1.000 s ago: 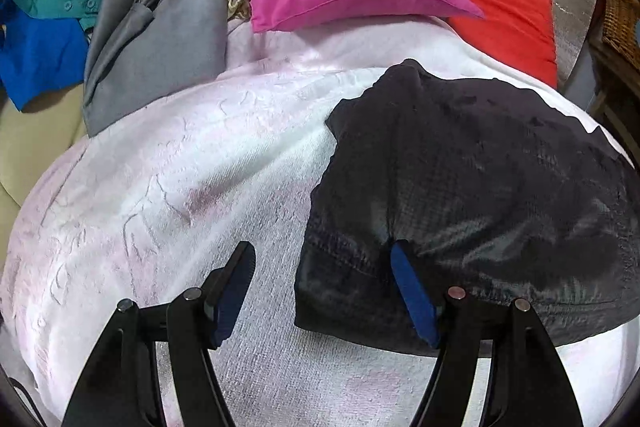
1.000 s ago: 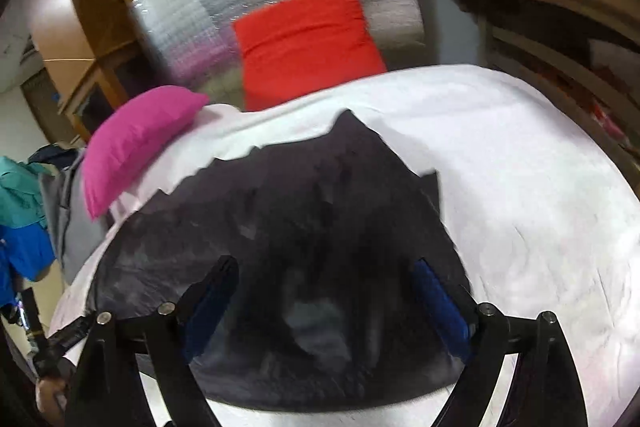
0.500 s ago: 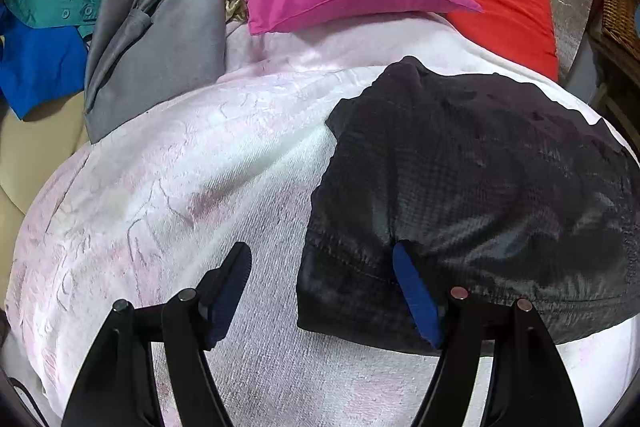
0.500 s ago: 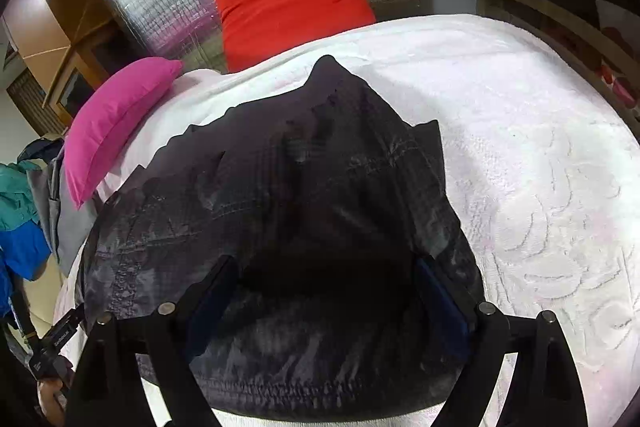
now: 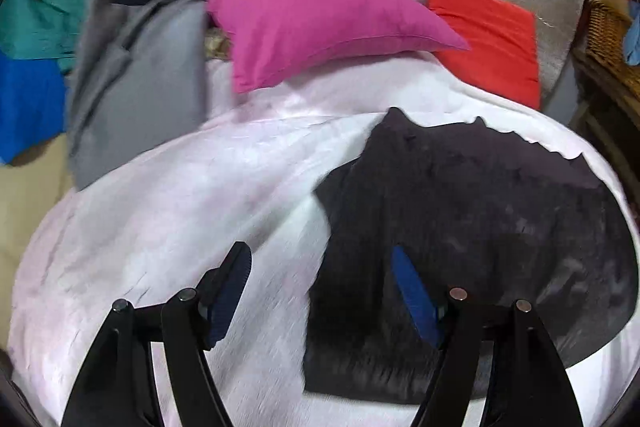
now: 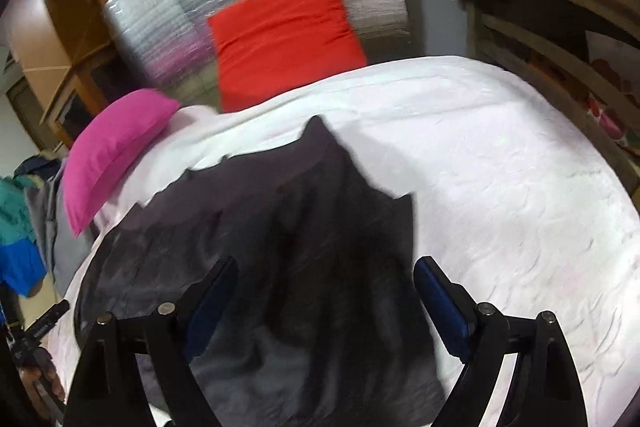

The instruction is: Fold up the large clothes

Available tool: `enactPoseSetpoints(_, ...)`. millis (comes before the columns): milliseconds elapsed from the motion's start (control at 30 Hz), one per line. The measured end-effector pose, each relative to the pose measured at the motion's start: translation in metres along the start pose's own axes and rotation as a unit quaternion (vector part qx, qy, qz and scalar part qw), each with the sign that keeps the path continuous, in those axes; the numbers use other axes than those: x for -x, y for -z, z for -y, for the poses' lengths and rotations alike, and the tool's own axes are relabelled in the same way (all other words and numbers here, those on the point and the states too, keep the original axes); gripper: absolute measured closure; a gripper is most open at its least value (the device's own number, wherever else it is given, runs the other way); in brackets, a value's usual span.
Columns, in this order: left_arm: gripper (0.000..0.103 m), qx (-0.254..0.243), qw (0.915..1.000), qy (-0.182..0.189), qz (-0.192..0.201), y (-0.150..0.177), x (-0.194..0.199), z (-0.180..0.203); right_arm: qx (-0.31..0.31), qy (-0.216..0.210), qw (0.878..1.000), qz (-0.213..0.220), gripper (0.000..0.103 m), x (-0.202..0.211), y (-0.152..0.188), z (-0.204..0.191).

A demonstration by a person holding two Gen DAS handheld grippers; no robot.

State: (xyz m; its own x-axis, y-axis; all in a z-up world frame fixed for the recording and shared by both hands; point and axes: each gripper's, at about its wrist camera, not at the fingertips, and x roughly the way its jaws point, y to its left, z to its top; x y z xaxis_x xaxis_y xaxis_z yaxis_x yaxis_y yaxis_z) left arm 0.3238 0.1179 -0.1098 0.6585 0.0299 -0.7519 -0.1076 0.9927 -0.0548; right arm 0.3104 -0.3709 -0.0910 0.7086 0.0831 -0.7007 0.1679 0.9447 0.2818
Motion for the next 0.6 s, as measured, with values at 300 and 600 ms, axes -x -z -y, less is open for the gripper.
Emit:
enactPoseSetpoints(300,0.048,-0.020,0.9946,0.060,-0.082,-0.024,-0.057,0.025,0.006,0.005,0.997,-0.082,0.043,-0.064,-0.021,0.017)
enactPoseSetpoints(600,0.090,-0.016,0.9933,0.059,-0.098,-0.011,-0.075,0.027,0.034,0.038,0.995,-0.091,0.095,-0.071,-0.012,0.012)
